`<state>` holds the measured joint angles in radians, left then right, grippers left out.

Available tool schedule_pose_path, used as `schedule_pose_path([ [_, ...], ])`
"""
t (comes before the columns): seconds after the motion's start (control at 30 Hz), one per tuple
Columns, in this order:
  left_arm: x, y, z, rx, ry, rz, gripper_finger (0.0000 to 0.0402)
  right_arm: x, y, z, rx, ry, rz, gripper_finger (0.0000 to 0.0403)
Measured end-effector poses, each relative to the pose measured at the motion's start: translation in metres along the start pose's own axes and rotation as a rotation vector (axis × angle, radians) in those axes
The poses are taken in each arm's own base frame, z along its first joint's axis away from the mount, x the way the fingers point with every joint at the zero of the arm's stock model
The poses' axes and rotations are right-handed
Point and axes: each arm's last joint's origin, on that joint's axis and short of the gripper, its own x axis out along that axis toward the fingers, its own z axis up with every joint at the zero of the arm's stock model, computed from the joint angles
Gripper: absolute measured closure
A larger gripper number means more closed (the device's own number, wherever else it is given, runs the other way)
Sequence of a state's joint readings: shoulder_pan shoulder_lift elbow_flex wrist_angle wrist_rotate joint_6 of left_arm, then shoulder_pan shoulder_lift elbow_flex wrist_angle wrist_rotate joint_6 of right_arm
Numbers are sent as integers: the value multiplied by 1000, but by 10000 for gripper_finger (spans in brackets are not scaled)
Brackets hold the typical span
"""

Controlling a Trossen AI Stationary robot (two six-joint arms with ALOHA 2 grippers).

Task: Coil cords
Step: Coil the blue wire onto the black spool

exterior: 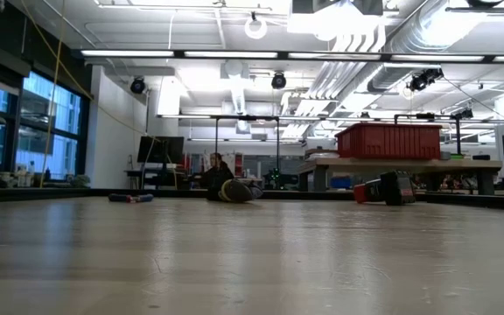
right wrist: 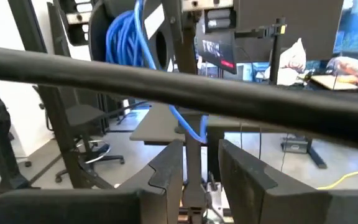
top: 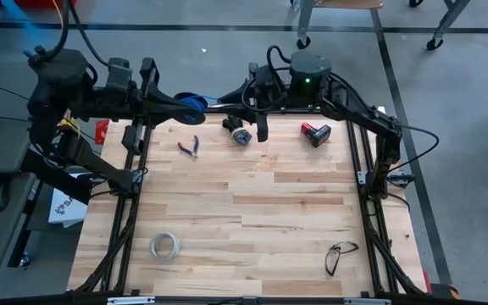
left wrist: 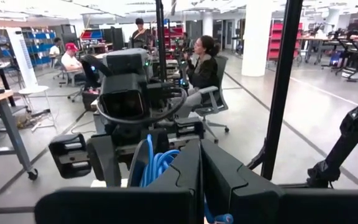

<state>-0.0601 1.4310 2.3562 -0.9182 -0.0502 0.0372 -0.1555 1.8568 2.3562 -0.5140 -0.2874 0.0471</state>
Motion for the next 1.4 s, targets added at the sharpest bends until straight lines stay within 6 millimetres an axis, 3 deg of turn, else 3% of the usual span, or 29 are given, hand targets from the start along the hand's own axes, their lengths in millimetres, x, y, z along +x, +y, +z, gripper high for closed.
schedule_pose_path([
  [1.03,14,-1,0,-32,-24,-1,397,1,2,1,-113,-16,9,308],
  [1.27,14,-1,1,-57,-30,-2,397,2,7,1,-122,-17,23,327],
  [1.4,14,-1,2,-67,-40,6,397,2,8,1,-125,-17,21,360],
])
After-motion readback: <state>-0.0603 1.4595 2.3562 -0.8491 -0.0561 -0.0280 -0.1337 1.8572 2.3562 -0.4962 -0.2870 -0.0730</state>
